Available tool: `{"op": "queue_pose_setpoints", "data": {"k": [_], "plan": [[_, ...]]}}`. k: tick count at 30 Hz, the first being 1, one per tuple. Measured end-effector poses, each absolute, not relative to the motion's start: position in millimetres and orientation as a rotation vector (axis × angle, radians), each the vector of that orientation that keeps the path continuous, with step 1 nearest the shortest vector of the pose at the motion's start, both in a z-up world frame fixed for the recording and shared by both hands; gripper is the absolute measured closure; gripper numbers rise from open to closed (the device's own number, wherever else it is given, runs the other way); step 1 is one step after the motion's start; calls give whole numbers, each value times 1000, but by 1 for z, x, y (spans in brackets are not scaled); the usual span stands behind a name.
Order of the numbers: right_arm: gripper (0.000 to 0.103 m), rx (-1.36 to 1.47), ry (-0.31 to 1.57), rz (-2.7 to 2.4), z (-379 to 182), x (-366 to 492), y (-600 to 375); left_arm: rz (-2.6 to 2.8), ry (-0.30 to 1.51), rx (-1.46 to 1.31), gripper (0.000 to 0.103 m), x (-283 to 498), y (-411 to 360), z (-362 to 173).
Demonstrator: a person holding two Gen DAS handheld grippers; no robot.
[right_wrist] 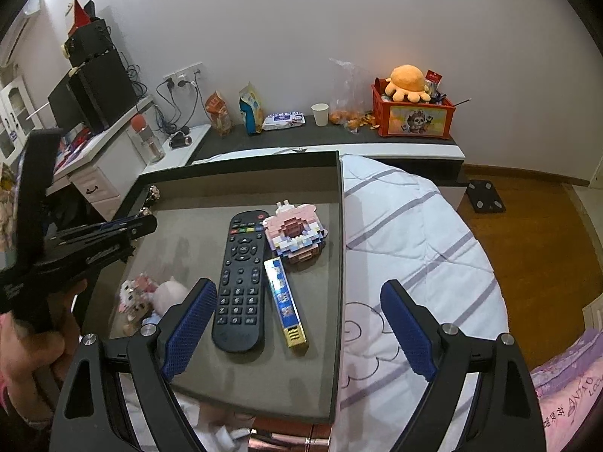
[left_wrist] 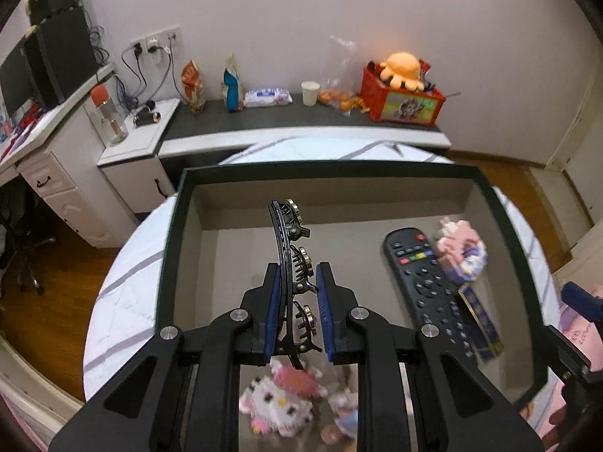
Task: Organize rigid objects
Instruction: 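Carry the hair clip into the tray and open the left gripper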
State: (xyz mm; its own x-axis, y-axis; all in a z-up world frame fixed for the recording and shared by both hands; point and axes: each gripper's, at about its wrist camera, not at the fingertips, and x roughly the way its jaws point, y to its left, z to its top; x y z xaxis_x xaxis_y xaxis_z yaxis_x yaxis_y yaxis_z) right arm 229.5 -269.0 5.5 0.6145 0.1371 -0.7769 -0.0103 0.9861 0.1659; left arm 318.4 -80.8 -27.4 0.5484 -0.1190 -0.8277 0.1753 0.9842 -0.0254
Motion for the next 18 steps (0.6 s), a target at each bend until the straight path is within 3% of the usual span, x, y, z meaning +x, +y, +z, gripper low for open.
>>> {"op": "queue_pose_setpoints", "data": {"k": [5, 6, 8, 9, 10, 18], "plan": [[13, 157, 919, 83, 1, 232, -271, -163, 1047, 80, 82, 332, -82, -45], [13, 157, 919, 82, 1, 232, -271, -161, 1059, 80, 77, 332, -82, -48], [13, 157, 919, 79, 1, 232, -271, -143, 1068, 87, 46, 331, -82, -49], [13, 158, 916, 79, 2, 231, -272, -143, 1058, 82, 19, 328, -80, -46], [13, 158, 913, 78, 3, 229, -272, -151, 1033, 71, 6, 323, -79, -42], [13, 159, 881, 72, 18, 204, -271, -127, 858, 36, 0, 274, -63, 6]]}}
